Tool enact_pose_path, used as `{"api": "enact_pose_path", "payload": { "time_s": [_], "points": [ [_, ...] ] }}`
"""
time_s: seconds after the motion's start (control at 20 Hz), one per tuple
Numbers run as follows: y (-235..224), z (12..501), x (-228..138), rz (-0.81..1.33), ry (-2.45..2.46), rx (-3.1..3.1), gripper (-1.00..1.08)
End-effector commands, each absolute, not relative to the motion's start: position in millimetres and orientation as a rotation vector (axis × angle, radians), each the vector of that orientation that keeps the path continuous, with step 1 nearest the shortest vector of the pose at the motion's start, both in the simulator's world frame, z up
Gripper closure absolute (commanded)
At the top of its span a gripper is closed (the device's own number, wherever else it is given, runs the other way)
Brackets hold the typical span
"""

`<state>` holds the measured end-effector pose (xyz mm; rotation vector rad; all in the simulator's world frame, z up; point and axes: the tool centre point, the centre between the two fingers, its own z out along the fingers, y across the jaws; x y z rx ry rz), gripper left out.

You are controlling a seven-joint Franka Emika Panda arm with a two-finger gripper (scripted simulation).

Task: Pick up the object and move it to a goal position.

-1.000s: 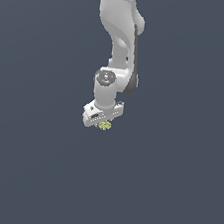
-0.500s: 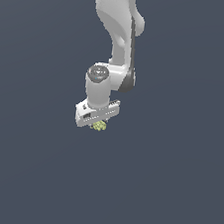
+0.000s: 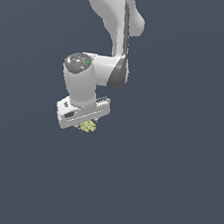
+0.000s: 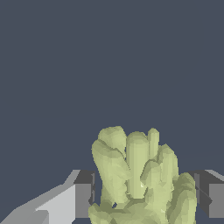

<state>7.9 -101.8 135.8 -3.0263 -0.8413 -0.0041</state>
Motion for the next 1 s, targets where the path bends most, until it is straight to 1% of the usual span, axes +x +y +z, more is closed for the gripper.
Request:
{"api": "enact_pose_path", "payload": {
  "time_s": [0.0, 0.45, 0.95],
  "points": [
    [-112.7, 151.1, 20.3, -0.003, -0.842, -3.026, 1.08],
    [-145.5, 195.6, 58.8, -0.003, -0.842, -3.026, 1.08],
    [-173.4, 232.9, 92.4, -0.001, -0.841, -3.026, 1.08]
  ]
}}
